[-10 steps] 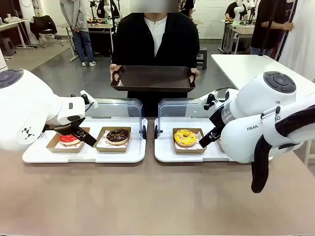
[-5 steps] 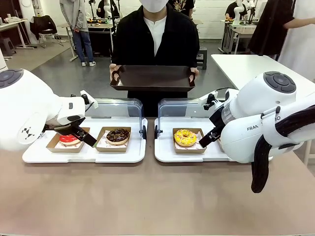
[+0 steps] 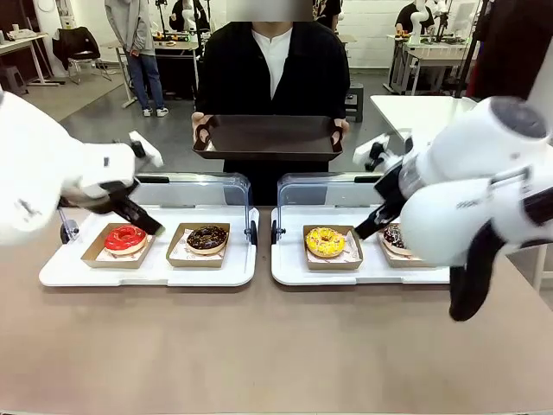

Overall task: Provide the desired donut to the person.
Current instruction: Pick up and lift the Paper togo box containing the Donut pointed at by the person.

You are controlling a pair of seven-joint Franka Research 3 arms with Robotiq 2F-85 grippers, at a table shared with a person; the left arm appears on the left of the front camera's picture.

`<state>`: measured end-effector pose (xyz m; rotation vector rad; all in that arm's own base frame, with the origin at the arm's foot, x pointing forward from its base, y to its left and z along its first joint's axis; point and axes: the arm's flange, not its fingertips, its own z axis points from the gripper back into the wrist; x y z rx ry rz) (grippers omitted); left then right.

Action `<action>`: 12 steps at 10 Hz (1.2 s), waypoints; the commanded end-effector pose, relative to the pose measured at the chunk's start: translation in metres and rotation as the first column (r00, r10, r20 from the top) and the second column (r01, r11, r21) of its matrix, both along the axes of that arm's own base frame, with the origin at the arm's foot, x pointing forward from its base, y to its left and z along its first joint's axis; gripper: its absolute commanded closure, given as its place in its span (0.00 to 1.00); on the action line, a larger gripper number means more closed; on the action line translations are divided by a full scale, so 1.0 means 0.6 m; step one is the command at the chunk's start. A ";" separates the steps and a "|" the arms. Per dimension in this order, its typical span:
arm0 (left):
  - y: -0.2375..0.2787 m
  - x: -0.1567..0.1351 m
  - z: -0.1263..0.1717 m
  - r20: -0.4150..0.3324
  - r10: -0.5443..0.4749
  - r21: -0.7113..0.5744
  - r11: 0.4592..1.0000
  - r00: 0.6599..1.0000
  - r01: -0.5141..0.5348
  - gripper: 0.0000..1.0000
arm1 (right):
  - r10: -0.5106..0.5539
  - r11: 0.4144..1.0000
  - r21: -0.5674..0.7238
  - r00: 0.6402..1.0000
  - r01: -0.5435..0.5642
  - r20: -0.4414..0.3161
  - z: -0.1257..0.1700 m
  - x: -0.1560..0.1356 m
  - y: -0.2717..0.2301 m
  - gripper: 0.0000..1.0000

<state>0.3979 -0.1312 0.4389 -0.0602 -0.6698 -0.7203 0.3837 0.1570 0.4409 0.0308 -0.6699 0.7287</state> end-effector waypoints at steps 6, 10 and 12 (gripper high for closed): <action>0.208 -0.159 0.177 0.130 -0.203 -0.076 0.974 0.970 0.214 0.00 | 0.100 0.995 0.006 0.993 -0.100 0.059 0.181 -0.242 -0.168 0.00; 0.175 -0.115 0.194 0.095 -0.231 -0.094 0.966 0.968 0.240 0.00 | 0.145 0.989 0.021 0.988 -0.146 0.061 0.237 -0.172 -0.128 0.00; 0.204 -0.084 0.227 0.072 -0.245 -0.188 0.948 0.967 0.255 0.00 | 0.234 0.954 0.184 0.972 -0.235 0.029 0.277 -0.171 -0.157 0.00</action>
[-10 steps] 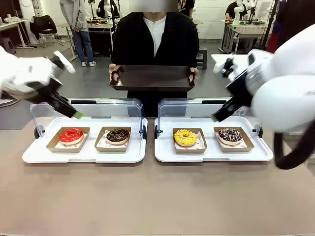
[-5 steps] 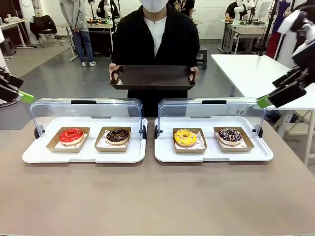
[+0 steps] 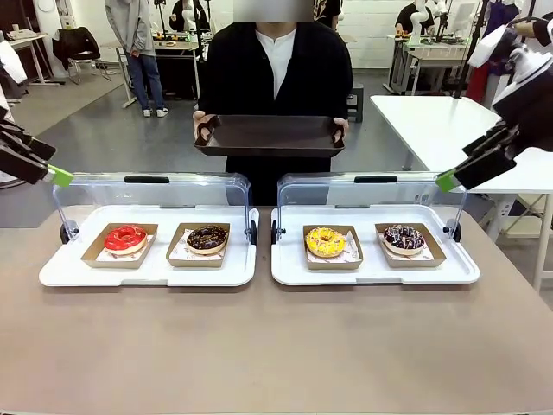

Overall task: Provide the desired donut to the person.
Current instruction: Pick up and lift the Paper togo box containing the Donut pointed at by the person.

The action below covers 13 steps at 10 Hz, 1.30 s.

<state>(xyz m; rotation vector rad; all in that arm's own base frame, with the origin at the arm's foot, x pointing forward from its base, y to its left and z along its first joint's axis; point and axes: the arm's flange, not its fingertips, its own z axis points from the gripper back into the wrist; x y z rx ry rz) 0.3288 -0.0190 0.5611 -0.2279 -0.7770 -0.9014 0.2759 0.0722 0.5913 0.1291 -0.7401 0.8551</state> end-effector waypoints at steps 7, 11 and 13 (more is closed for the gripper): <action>0.155 0.176 0.082 -0.070 -0.465 -0.624 0.711 0.882 0.325 0.00 | 0.421 0.610 0.668 0.889 -0.426 0.181 0.068 0.116 -0.195 0.00; 0.226 0.156 0.051 0.096 -0.532 -0.628 0.623 0.842 0.466 0.00 | 0.411 0.609 0.648 0.881 -0.458 0.235 0.047 0.120 -0.236 0.00; 0.233 0.151 0.043 0.131 -0.531 -0.609 0.623 0.837 0.490 0.00 | 0.410 0.639 0.607 0.877 -0.472 0.250 0.035 0.121 -0.243 0.00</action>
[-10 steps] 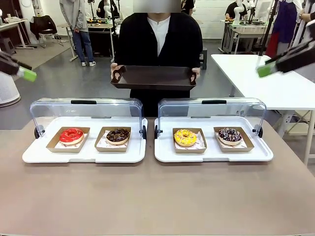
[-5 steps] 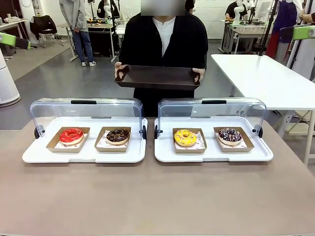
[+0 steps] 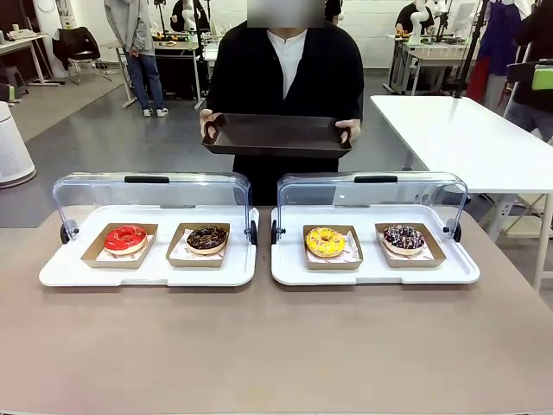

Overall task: Provide the desired donut to the person.
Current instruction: Pick up and lift the Paper togo box containing the Donut pointed at by the person.

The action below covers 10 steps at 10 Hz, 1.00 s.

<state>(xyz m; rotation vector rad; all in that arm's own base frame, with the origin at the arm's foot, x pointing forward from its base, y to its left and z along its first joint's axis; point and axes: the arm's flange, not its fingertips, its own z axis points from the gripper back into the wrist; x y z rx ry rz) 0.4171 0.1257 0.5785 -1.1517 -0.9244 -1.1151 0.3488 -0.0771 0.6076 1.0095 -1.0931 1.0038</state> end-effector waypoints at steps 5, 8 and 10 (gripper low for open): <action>-0.028 -0.004 -0.003 0.082 0.095 0.133 0.985 0.992 -0.105 0.00 | -0.033 0.986 -0.162 0.999 0.039 0.036 -0.010 0.007 0.000 0.00; -0.021 -0.007 -0.010 0.082 0.101 0.187 0.976 0.991 -0.115 0.00 | -0.001 0.983 -0.185 1.000 0.006 0.025 -0.013 0.007 0.004 0.00; -0.022 0.009 0.004 0.058 0.096 0.133 0.986 0.994 -0.103 0.00 | -0.049 0.982 -0.183 0.999 0.050 0.009 -0.013 0.002 -0.001 0.00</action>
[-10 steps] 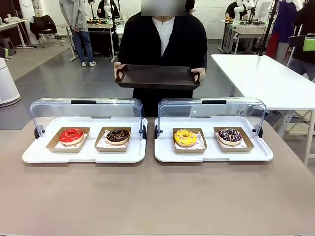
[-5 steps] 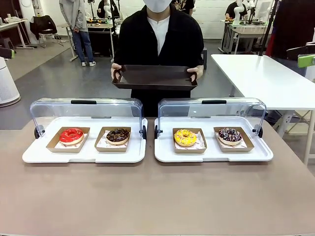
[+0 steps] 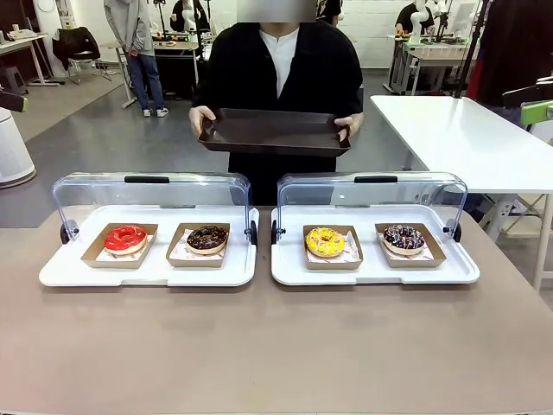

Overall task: Provide the desired donut to the person.
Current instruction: Pick up and lift the Paper togo box containing the Donut pointed at by the person.

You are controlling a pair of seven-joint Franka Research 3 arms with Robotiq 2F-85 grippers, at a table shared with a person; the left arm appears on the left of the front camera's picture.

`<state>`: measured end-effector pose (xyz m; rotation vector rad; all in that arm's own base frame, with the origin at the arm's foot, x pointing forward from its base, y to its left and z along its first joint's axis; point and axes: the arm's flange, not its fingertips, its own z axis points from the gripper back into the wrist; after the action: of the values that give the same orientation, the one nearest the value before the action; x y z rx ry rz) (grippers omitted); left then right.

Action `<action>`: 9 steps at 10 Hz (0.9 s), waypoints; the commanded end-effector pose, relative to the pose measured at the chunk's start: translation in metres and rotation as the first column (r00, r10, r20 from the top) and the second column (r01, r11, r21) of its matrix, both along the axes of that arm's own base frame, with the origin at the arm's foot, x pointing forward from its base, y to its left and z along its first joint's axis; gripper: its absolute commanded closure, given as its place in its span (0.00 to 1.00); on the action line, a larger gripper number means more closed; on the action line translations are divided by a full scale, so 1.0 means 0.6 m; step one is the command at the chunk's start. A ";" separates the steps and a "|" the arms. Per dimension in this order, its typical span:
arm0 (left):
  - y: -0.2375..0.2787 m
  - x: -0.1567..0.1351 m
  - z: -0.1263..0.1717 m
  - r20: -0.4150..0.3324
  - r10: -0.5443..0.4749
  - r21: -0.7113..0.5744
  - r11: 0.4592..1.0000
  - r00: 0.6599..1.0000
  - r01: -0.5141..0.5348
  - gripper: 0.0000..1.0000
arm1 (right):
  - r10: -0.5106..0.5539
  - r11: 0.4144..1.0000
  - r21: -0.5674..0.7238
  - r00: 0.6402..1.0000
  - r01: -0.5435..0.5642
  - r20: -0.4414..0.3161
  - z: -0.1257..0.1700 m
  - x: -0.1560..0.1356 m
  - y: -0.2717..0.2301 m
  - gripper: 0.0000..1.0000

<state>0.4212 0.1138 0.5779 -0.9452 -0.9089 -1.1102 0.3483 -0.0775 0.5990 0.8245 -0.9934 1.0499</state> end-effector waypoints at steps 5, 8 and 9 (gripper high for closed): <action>-0.002 0.002 0.005 0.005 -0.007 -0.017 1.000 1.000 0.007 0.00 | -0.003 1.000 0.009 1.000 0.003 0.006 0.001 0.003 0.000 0.00; -0.002 0.002 0.005 0.005 -0.007 -0.017 1.000 1.000 0.007 0.00 | -0.003 1.000 0.009 1.000 0.003 0.006 0.001 0.003 0.000 0.00; -0.002 0.002 0.005 0.005 -0.007 -0.017 1.000 1.000 0.007 0.00 | -0.003 1.000 0.009 1.000 0.003 0.006 0.001 0.003 0.000 0.00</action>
<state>0.4217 0.1130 0.5785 -0.9498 -0.9137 -1.1099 0.3478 -0.0784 0.5992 0.8157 -0.9907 1.0461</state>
